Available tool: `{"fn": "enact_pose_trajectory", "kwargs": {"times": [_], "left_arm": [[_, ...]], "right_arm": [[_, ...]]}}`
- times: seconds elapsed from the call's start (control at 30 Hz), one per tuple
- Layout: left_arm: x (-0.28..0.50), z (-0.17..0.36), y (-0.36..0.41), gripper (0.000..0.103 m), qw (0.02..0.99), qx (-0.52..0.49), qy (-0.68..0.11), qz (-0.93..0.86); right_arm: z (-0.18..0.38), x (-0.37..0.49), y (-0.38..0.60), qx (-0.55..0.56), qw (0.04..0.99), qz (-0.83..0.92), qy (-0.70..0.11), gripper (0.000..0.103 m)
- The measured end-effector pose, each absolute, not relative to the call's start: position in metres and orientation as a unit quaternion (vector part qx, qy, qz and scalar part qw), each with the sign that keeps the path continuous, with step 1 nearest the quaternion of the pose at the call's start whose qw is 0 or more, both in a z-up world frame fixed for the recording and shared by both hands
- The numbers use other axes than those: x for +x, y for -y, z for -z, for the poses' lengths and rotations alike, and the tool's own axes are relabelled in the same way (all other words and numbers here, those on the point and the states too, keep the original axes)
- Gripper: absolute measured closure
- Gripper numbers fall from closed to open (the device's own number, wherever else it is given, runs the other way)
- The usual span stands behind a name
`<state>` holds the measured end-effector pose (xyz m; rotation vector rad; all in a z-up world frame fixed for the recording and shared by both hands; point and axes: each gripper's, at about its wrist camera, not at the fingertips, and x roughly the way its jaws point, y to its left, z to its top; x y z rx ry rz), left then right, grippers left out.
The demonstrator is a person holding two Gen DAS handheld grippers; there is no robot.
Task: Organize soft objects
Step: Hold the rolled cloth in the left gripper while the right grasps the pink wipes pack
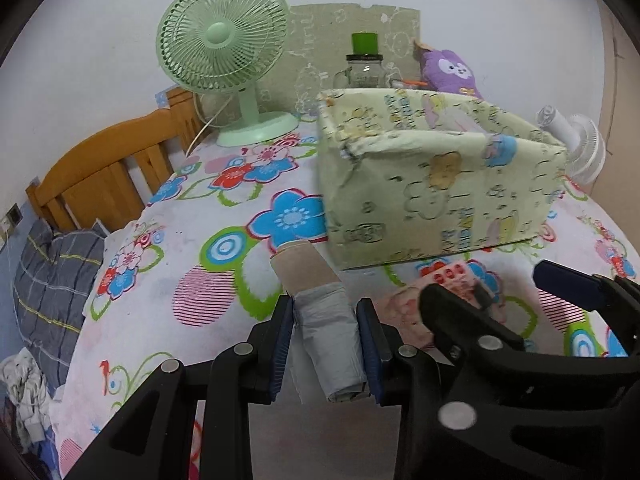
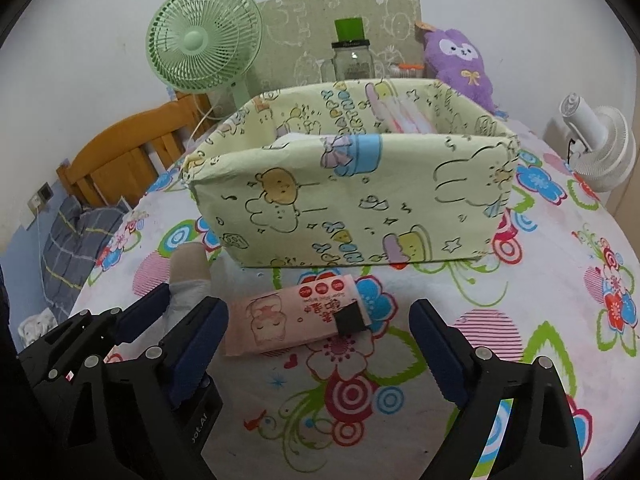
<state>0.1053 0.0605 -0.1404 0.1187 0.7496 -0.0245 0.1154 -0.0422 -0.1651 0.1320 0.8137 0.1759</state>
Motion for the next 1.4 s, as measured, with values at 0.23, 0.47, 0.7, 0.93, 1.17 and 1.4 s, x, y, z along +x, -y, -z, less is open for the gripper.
{"fn": "enact_pose_trajectory", "kwargs": {"times": [0.23, 0.47, 0.7, 0.93, 1.17, 1.4], "left_arm": [[0.115, 0.148, -0.074, 0.07, 0.922, 0.055, -0.384, 0.008], [0.112, 0.154, -0.069, 0.07, 0.92, 0.067, -0.386, 0.026], [0.111, 0.153, -0.072, 0.07, 0.92, 0.048, -0.388, 0.037], [0.112, 0.155, -0.075, 0.069, 0.919, 0.035, -0.391, 0.042], [0.113, 0.155, -0.076, 0.068, 0.92, 0.036, -0.39, 0.037], [0.111, 0.154, -0.076, 0.068, 0.918, 0.034, -0.392, 0.037]], "right_arm": [[0.169, 0.12, 0.029, 0.055, 0.904, -0.078, -0.418, 0.014], [0.182, 0.129, 0.028, 0.073, 0.888, -0.075, -0.447, 0.02], [0.185, 0.138, 0.019, 0.067, 0.889, -0.07, -0.447, 0.021], [0.186, 0.145, 0.008, 0.045, 0.892, -0.046, -0.448, 0.021], [0.186, 0.145, 0.007, 0.042, 0.896, -0.023, -0.442, 0.031], [0.184, 0.138, 0.02, 0.057, 0.899, -0.027, -0.434, 0.046]]}}
